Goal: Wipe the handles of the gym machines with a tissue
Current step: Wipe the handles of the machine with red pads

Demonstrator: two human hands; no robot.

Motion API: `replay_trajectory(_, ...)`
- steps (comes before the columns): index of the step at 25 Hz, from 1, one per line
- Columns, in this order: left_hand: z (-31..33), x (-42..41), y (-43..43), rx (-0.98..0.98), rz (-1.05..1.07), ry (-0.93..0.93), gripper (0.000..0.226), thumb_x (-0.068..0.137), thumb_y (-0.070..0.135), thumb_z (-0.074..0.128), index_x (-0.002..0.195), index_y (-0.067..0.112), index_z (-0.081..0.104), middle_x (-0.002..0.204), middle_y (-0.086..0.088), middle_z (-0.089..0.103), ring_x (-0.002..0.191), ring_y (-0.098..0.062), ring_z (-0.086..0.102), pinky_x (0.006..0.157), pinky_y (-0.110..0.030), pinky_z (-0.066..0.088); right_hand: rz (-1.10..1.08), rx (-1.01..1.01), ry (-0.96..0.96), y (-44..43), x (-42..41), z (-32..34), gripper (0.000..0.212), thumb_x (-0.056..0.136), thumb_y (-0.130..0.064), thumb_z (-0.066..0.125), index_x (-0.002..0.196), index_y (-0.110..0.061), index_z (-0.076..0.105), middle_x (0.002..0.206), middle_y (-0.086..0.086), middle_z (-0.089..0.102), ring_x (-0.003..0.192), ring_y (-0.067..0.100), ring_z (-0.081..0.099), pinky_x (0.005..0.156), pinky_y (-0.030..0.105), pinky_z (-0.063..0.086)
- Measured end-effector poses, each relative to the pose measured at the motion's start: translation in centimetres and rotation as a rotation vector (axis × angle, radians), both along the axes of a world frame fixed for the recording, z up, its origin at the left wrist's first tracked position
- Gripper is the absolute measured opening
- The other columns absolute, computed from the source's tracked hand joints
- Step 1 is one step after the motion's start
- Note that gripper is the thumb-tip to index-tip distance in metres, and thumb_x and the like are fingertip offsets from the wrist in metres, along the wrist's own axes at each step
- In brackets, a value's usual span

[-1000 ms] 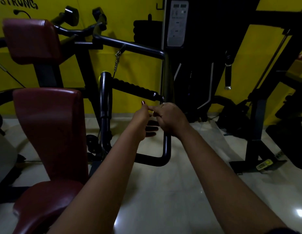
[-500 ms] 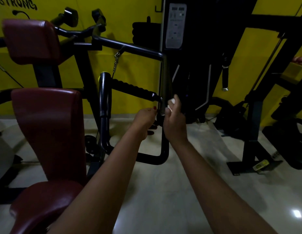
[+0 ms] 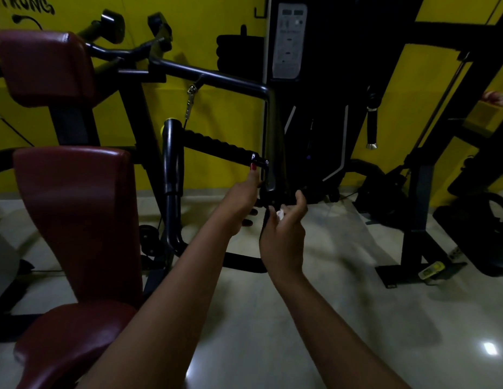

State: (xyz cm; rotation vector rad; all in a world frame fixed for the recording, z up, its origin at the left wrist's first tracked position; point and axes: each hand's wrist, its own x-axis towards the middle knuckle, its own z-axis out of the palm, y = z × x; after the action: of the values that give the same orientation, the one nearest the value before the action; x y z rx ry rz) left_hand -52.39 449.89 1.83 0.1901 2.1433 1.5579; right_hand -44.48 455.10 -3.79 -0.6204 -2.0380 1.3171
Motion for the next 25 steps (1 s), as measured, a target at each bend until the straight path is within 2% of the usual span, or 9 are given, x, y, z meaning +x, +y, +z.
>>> replay_trajectory(3,-0.2,0.0,-0.7,-0.143,-0.047,0.139,0.064,0.097,0.063,0.019,0.129,0.020,0.054,0.102,-0.008,0.066,0.098,-0.029,0.060,0.074,-0.036,0.046,0.086,0.121,0.115,-0.5,1.1,-1.0,0.056,0.100,-0.010,0.037,0.151,-0.010,0.015,0.145,0.014,0.045,0.128,0.021,0.050,0.091,0.011,0.040)
replay_trajectory(6,-0.1,-0.4,-1.9,-0.469,-0.210,0.417,0.045,0.103,0.036,0.036,0.116,0.002,0.063,0.112,-0.017,0.068,0.101,-0.033,0.064,0.085,-0.041,0.053,0.106,0.249,0.135,1.0,0.9,-0.7,0.061,0.092,0.007,0.045,0.147,-0.012,0.029,0.130,0.007,0.058,0.117,0.013,0.056,0.083,-0.003,0.035)
replay_trajectory(8,0.5,-0.1,-3.3,-0.640,-0.422,0.414,0.033,0.100,0.027,0.050,0.111,0.002,0.068,0.107,-0.014,0.071,0.093,-0.027,0.069,0.086,-0.038,0.055,0.069,0.341,0.101,2.1,-0.3,0.1,0.061,0.084,0.013,0.050,0.138,-0.016,0.044,0.119,0.004,0.059,0.103,0.012,0.058,0.071,0.001,0.035)
replay_trajectory(10,0.6,0.9,-5.0,-0.727,-0.584,0.340,0.033,0.097,0.036,0.054,0.102,0.008,0.073,0.095,-0.007,0.074,0.085,-0.020,0.071,0.078,-0.032,0.056,0.005,0.443,0.056,2.3,-1.0,0.0,0.039,0.085,0.008,0.054,0.117,-0.013,0.059,0.104,0.006,0.064,0.090,0.020,0.062,0.066,0.013,0.036)
replay_trajectory(13,-0.4,2.3,-6.4,-0.840,-0.618,0.338,0.056,0.097,0.052,0.043,0.086,0.007,0.074,0.077,-0.003,0.074,0.068,-0.015,0.071,0.071,-0.025,0.052,-0.147,0.361,0.065,1.0,-0.6,-0.1,0.016,0.089,-0.004,0.056,0.102,-0.005,0.065,0.084,0.006,0.065,0.077,0.022,0.061,0.058,0.022,0.041)
replay_trajectory(14,-0.7,2.7,-6.5,-0.866,-0.604,0.336,0.062,0.099,0.055,0.037,0.083,0.007,0.074,0.074,-0.003,0.074,0.064,-0.015,0.072,0.073,-0.026,0.053,-0.194,0.486,0.046,0.8,-0.9,-0.2,0.018,0.086,-0.001,0.055,0.099,-0.003,0.067,0.083,0.008,0.065,0.078,0.026,0.060,0.059,0.024,0.043)
replay_trajectory(16,-0.9,3.1,-6.4,-0.945,-0.595,0.412,0.071,0.100,0.055,0.025,0.076,0.010,0.075,0.068,-0.001,0.074,0.055,-0.012,0.069,0.072,-0.027,0.052,-0.144,0.706,-0.097,1.1,-1.8,-0.1,0.023,0.085,0.005,0.053,0.100,-0.002,0.070,0.097,0.015,0.065,0.089,0.035,0.059,0.071,0.032,0.047)
replay_trajectory(19,-0.9,3.7,-6.5,-0.994,-0.600,0.478,0.077,0.101,0.053,0.018,0.066,0.013,0.074,0.055,0.002,0.069,0.046,-0.009,0.062,0.063,-0.025,0.047,-0.048,0.693,-0.276,1.9,-2.6,0.7,0.025,0.089,0.004,0.048,0.104,-0.003,0.068,0.111,0.016,0.061,0.100,0.033,0.057,0.075,0.032,0.043)
replay_trajectory(25,-1.1,4.2,-6.5,-1.016,-0.548,0.531,0.072,0.102,0.047,0.021,0.060,0.015,0.070,0.041,0.007,0.060,0.033,-0.003,0.054,0.054,-0.024,0.041,-0.054,0.661,-0.021,0.6,0.9,-1.4,0.020,0.081,0.006,0.059,0.092,-0.003,0.074,0.100,0.013,0.071,0.094,0.026,0.068,0.078,0.022,0.047)
